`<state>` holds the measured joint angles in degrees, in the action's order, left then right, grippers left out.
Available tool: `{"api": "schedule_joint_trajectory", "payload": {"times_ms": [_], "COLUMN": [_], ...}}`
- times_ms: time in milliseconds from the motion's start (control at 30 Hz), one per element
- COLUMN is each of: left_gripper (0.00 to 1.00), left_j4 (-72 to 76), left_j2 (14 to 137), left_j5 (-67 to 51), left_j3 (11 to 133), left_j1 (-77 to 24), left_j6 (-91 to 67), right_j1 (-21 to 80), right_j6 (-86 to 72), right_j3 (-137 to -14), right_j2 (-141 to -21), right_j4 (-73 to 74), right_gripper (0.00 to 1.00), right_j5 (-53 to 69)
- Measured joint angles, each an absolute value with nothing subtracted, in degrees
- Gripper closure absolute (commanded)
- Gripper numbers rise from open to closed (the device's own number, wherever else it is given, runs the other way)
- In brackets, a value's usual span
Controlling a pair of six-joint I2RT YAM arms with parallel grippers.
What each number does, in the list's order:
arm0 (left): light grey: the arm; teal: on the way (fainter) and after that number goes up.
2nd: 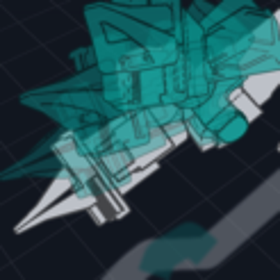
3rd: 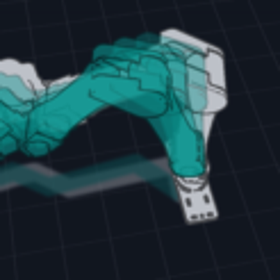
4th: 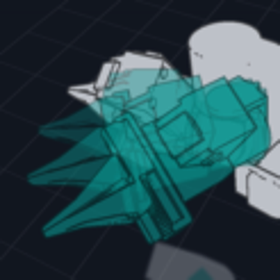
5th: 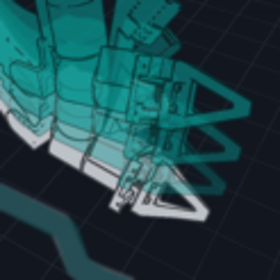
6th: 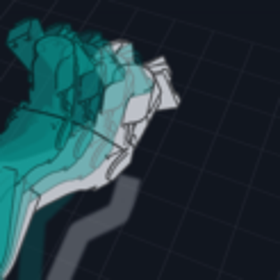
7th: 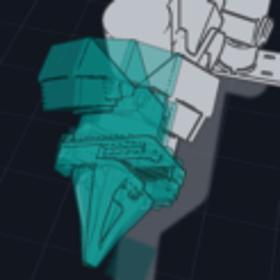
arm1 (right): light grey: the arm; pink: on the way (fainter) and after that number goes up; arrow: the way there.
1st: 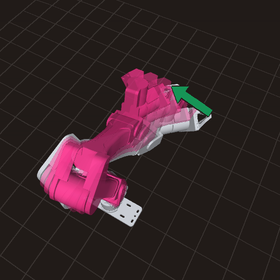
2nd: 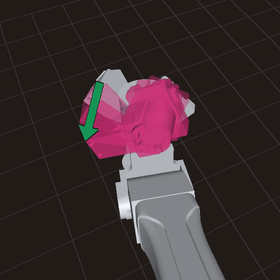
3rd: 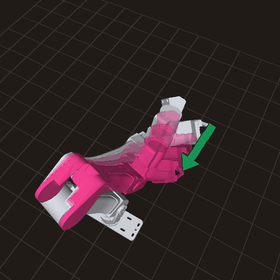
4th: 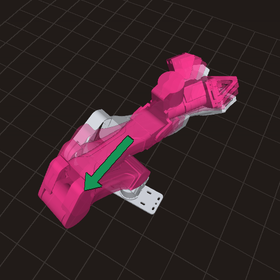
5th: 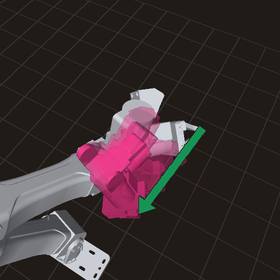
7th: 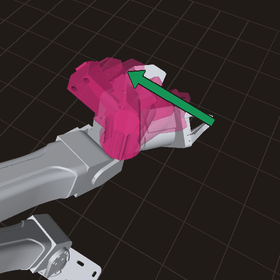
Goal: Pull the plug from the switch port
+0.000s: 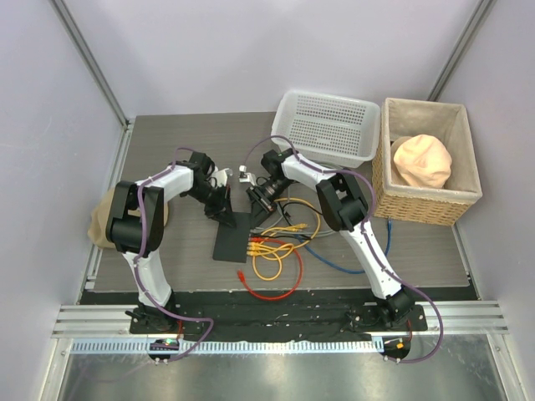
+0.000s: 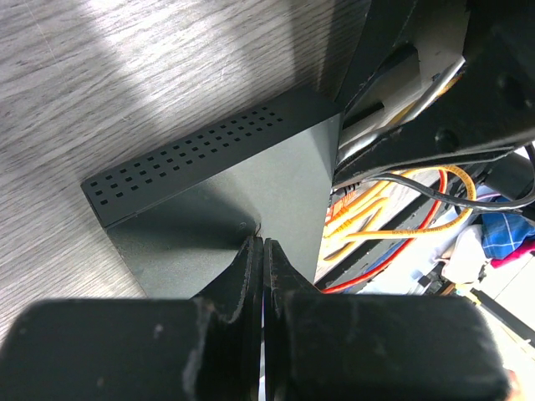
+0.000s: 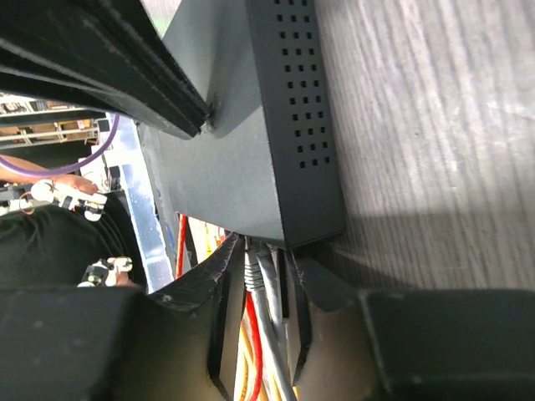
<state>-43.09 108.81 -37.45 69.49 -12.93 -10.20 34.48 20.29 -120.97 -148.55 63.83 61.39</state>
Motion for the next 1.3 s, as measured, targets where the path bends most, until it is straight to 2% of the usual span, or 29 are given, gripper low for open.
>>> {"api": "schedule_joint_trajectory", "payload": {"times_ms": [100, 400, 533, 900, 1133, 1300], "left_gripper": [1.0, 1.0, 1.0, 1.0, 1.0, 1.0], "left_j4": [-43.03, -42.54, -42.52, -42.5, -42.37, -42.37], "left_j2": [108.71, 108.47, 108.47, 108.47, 108.47, 108.47], "left_j5": [-37.3, -37.12, -37.15, -37.17, -37.17, -37.19], "left_j3": [69.43, 69.08, 69.06, 69.06, 69.06, 69.06], "left_j1": [-12.99, -13.13, -13.21, -13.34, -13.61, -13.61], "left_j6": [-10.13, -10.07, -10.07, -10.09, -10.07, -10.09], "right_j1": [34.48, 34.02, 33.52, 33.15, 33.39, 33.3], "right_j6": [18.65, 17.04, 18.04, 16.01, 17.87, 17.56], "right_j3": [-120.86, -118.61, -118.74, -115.92, -120.7, -118.28], "right_j2": [-148.55, -148.29, -148.24, -147.0, -148.64, -147.68], "right_j4": [63.18, 61.65, 61.82, 59.37, 64.01, 62.48], "right_gripper": [0.79, 0.89, 0.98, 0.99, 0.99, 0.99], "right_j5": [60.66, 61.19, 61.49, 61.54, 59.24, 59.77]}}
